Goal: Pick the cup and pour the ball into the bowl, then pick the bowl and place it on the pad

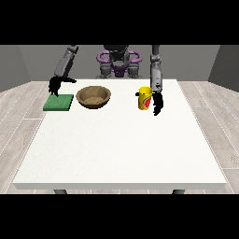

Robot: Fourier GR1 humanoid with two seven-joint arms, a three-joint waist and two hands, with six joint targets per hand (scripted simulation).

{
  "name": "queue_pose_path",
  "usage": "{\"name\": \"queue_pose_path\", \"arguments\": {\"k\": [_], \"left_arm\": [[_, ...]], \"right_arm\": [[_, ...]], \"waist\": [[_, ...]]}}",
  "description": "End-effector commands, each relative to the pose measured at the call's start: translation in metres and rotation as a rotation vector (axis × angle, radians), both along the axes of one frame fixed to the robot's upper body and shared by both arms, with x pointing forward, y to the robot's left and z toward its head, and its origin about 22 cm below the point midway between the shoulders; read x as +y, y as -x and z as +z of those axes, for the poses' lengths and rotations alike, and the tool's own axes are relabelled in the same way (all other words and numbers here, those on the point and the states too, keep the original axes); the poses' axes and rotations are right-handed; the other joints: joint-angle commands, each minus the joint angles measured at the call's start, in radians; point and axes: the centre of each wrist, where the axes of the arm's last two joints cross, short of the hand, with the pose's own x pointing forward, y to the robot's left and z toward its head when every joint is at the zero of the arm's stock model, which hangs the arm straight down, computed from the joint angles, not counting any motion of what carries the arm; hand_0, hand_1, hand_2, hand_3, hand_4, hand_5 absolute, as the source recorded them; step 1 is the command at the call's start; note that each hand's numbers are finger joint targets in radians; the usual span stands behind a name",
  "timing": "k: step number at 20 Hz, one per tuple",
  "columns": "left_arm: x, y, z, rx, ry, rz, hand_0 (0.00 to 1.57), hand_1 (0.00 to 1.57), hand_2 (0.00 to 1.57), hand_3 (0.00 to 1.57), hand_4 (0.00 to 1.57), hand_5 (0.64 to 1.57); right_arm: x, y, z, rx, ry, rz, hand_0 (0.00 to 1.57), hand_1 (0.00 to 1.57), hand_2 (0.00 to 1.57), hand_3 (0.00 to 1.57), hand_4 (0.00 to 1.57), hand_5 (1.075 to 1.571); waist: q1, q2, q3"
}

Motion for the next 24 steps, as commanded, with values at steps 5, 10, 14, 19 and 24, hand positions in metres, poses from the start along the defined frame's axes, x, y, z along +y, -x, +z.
{"name": "queue_pose_path", "arguments": {"k": [5, 10, 14, 19, 24], "left_arm": [[0.008, 0.006, -0.005, -0.047, -0.067, 0.162, 1.36, 1.36, 1.57, 1.57, 1.19, 1.528], [-0.012, 0.002, 0.01, 0.05, -0.206, 0.257, 1.39, 1.39, 1.57, 1.57, 1.23, 1.534], [-0.016, 0.004, 0.007, 0.132, -0.457, 0.337, 1.4, 1.4, 1.57, 1.57, 1.25, 1.532], [-0.038, 0.001, 0.0, 0.187, -0.707, 0.323, 1.44, 1.44, 1.57, 1.57, 1.21, 1.562], [-0.064, 0.004, -0.01, 0.221, -0.986, 0.285, 1.41, 1.41, 1.57, 1.57, 1.14, 1.57]], "right_arm": [[-0.037, -0.008, 0.033, -0.115, 0.003, 0.008, 0.0, 0.0, 0.28, 0.0, 0.13, 1.548], [0.001, -0.015, 0.01, 0.03, 0.014, 0.059, 0.0, 0.0, 0.28, 0.0, 0.22, 1.554], [0.013, -0.023, 0.004, 0.155, 0.023, 0.064, 0.0, 0.0, 0.23, 0.17, 0.27, 1.552], [0.013, -0.031, 0.003, 0.189, 0.018, 0.058, 0.0, 0.0, 0.19, 0.0, 0.29, 1.548], [-0.002, -0.02, -0.017, 0.275, -0.016, -0.004, 0.0, 0.0, 0.2, 0.15, 0.34, 1.551]], "waist": [[-0.055, 0.113, -0.0059], [-0.093, -0.041, -0.0044], [-0.102, -0.181, -0.0021], [-0.066, -0.228, -0.0022], [-0.022, -0.328, 0.0005]]}}
